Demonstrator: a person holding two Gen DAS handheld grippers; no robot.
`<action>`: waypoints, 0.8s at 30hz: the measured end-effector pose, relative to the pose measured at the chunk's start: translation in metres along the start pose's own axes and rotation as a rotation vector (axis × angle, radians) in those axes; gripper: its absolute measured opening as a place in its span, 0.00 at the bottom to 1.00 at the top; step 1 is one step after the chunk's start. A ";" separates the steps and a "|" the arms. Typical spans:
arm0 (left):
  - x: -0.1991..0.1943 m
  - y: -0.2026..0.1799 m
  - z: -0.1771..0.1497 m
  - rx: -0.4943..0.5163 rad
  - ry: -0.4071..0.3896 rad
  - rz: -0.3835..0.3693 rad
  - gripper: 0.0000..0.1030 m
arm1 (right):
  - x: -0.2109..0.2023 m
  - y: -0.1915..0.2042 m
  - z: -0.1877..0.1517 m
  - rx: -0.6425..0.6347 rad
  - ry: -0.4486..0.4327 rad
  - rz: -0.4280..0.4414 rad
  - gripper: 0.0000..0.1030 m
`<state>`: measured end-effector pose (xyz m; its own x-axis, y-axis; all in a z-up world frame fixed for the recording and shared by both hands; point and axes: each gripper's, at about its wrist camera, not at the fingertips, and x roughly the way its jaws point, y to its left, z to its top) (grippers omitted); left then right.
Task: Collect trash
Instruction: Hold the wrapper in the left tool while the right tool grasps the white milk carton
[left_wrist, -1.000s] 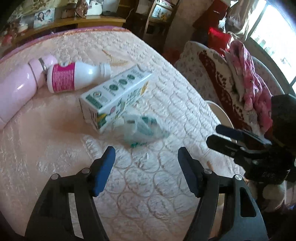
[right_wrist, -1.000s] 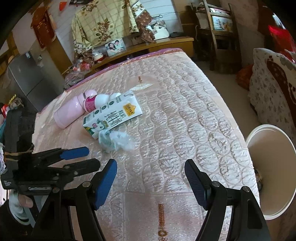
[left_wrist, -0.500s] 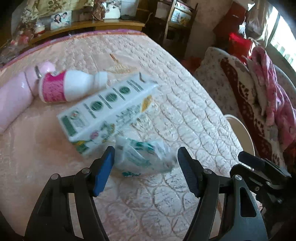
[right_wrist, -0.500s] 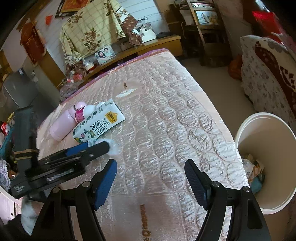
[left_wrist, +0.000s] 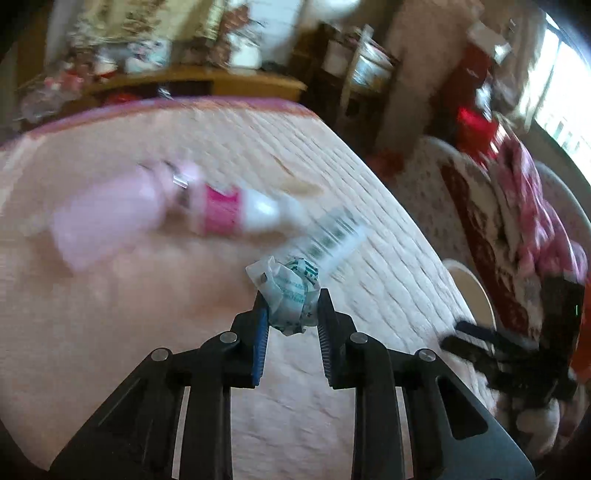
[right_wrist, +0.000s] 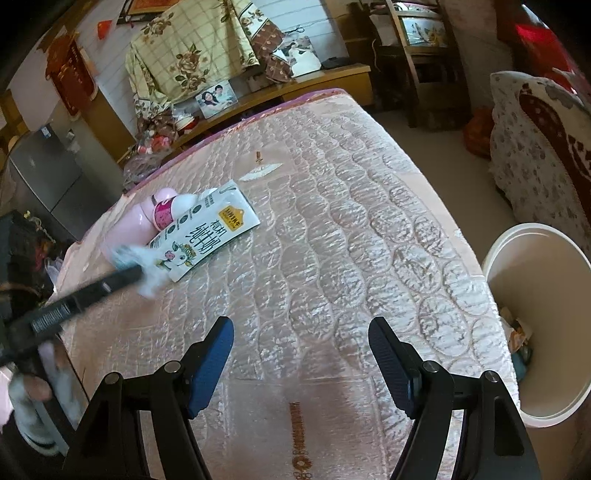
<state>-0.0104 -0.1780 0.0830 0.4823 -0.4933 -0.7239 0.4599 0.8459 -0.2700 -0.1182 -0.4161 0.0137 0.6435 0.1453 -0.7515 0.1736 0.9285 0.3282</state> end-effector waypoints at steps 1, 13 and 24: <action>0.000 0.007 0.004 -0.019 -0.010 0.019 0.21 | 0.001 0.001 -0.001 -0.003 0.001 0.000 0.71; 0.060 -0.009 -0.002 -0.044 0.125 -0.023 0.21 | 0.002 0.006 0.003 -0.019 0.000 -0.013 0.71; 0.033 -0.048 -0.027 0.022 0.139 -0.148 0.21 | 0.002 0.020 0.037 -0.040 -0.019 -0.032 0.79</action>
<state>-0.0369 -0.2295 0.0551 0.3014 -0.5779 -0.7584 0.5351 0.7608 -0.3671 -0.0862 -0.4095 0.0403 0.6525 0.1088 -0.7499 0.1648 0.9456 0.2806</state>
